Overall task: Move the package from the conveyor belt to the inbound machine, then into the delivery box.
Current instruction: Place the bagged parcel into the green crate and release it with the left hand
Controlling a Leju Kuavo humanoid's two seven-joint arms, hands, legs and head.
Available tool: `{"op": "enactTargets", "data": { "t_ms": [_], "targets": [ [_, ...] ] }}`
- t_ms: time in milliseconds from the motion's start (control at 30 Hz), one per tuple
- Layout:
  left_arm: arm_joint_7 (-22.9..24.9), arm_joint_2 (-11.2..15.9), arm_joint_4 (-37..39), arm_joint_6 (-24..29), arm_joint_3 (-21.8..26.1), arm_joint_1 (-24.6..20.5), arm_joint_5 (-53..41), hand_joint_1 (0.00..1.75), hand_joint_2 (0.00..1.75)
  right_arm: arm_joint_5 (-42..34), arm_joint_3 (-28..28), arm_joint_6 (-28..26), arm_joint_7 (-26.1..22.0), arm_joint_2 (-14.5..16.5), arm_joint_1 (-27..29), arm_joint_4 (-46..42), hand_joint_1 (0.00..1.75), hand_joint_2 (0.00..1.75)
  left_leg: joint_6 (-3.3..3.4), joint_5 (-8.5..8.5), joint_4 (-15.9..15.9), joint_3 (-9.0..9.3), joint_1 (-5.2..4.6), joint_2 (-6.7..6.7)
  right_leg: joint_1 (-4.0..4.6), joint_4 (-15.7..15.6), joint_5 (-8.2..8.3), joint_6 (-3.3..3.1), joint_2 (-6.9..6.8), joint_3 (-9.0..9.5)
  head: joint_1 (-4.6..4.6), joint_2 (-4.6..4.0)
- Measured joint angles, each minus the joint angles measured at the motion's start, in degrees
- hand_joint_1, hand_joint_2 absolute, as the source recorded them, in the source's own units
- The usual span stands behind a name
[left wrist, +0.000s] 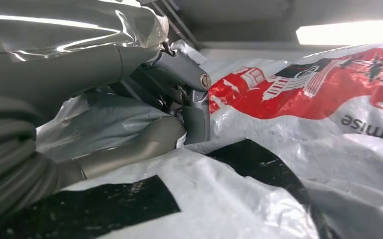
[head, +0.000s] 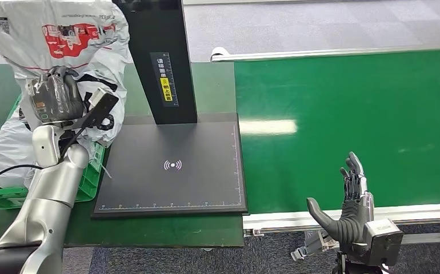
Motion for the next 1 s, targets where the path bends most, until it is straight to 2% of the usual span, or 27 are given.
{"op": "enactTargets", "data": {
  "t_ms": [267, 767, 900, 933, 1000],
  "targets": [
    [0.0, 2.4, 8.9, 0.0, 2.7, -2.8, -0.3, 1.75, 1.75, -0.1, 0.0, 0.0, 0.1, 0.0, -0.6, 0.0, 0.0, 1.75, 0.0, 0.0, 0.0, -0.03, -0.01, -0.01, -0.01, 0.0, 0.0, 0.0, 0.0, -0.01, 0.02, 0.01],
    [0.8, 2.8, 14.7, 0.0, 3.3, -5.6, -1.8, 1.75, 1.75, -0.2, 0.0, -0.1, 0.4, 0.0, -0.7, 0.0, 0.0, 1.75, 0.0, 0.0, 0.0, -0.03, -0.01, -0.02, -0.01, 0.0, 0.0, 0.0, 0.0, -0.01, 0.02, 0.01],
    [1.5, 2.8, 16.3, 0.0, 3.3, -6.5, -2.1, 0.07, 1.75, -0.3, 0.0, -0.2, 0.7, 0.0, -1.0, 0.0, 0.0, 1.75, 0.0, 0.0, 0.0, -0.03, -0.01, -0.02, -0.01, 0.0, 0.0, 0.0, 0.0, -0.01, 0.02, 0.01],
    [1.6, 2.8, 16.6, 0.0, 3.3, -6.7, -2.1, 0.42, 1.75, -0.3, 0.0, -0.2, 0.8, 0.0, -1.1, 0.0, 0.0, 1.75, 0.0, 0.0, 0.0, -0.03, -0.01, -0.02, -0.01, 0.0, 0.0, 0.0, 0.0, -0.01, 0.03, 0.01],
    [2.0, 2.8, 17.3, 0.0, 3.3, -7.2, -2.4, 1.27, 1.75, -0.3, 0.0, -0.2, 1.0, 0.0, -1.4, 0.0, 0.0, 1.75, 0.0, 0.0, 0.0, -0.03, -0.01, -0.02, -0.01, 0.0, 0.0, 0.0, 0.0, -0.01, 0.02, 0.01]
  ]
}}
